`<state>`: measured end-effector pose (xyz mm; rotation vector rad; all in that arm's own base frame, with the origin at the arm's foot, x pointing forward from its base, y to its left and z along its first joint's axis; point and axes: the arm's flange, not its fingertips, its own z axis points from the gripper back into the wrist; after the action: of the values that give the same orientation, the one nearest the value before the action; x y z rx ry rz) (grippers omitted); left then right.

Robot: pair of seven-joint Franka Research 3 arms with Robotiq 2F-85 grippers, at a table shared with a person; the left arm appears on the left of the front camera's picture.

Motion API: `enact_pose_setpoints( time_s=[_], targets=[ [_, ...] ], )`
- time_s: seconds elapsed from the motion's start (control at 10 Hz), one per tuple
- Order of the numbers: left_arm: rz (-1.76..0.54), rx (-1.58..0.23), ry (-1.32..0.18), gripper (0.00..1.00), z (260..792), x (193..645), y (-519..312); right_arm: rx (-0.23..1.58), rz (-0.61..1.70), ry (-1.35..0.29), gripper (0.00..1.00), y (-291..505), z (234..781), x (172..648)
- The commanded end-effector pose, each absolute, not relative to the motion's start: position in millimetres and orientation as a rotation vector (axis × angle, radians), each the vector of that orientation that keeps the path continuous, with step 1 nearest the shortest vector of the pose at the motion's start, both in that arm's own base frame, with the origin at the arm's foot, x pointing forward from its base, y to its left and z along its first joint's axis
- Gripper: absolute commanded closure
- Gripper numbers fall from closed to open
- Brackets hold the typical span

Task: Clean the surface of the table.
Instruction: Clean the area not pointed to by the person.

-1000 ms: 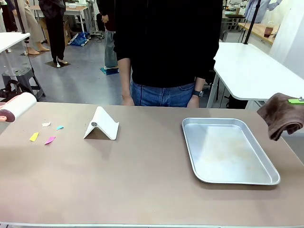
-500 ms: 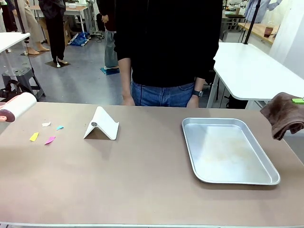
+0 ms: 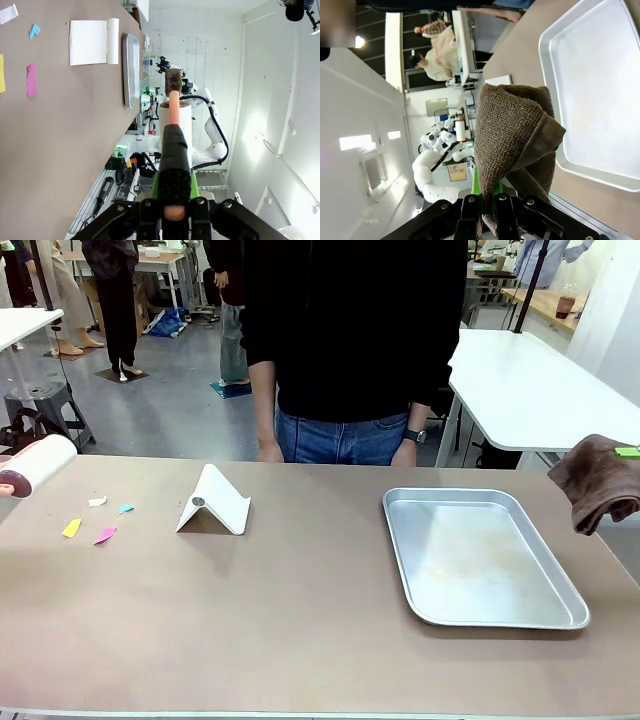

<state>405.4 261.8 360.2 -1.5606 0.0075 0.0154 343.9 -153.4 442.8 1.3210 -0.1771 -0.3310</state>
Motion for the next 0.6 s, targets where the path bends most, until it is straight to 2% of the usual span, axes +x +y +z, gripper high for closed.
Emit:
enact_pose_setpoints(
  time_s=[0.0, 0.4, 0.5],
  targets=[
    [-0.006, -1.567, 0.001, 1.00, 362.8, 401.3, 262.9, 1.336, -0.319, -0.186, 0.93, -153.7, 446.7, 344.3],
    [-0.006, -1.567, 0.001, 1.00, 362.8, 401.3, 262.9, 1.336, -0.319, -0.186, 0.93, -153.7, 446.7, 344.3],
    [0.015, -1.561, 0.008, 0.78, 360.2, 405.4, 261.8, 1.336, -0.319, -0.186, 0.93, -153.7, 446.7, 344.3]
  ],
)
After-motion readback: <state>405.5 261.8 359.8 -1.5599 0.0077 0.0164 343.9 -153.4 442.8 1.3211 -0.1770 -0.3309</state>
